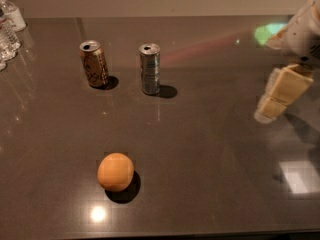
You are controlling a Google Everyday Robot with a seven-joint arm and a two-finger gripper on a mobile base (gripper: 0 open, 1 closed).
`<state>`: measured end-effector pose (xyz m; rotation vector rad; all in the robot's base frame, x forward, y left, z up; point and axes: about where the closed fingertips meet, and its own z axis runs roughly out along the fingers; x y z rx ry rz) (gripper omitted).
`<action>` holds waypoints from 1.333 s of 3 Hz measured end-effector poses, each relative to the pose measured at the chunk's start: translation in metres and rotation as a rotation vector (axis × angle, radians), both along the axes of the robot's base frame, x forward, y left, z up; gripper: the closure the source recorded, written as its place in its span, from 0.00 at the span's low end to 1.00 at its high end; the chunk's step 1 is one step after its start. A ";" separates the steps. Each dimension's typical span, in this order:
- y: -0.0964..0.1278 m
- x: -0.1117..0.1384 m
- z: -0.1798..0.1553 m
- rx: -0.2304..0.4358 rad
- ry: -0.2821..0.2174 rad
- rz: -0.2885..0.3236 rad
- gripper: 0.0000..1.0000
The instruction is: Knock redbull can over
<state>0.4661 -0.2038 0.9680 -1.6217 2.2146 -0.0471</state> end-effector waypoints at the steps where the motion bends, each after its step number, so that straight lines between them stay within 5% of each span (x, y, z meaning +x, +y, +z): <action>1: 0.021 0.045 -0.014 0.118 -0.045 -0.053 0.00; 4: 0.084 0.128 -0.039 0.428 -0.107 -0.078 0.00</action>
Offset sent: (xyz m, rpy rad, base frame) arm 0.1238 0.0485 -0.0383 0.3336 -0.1156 -0.1398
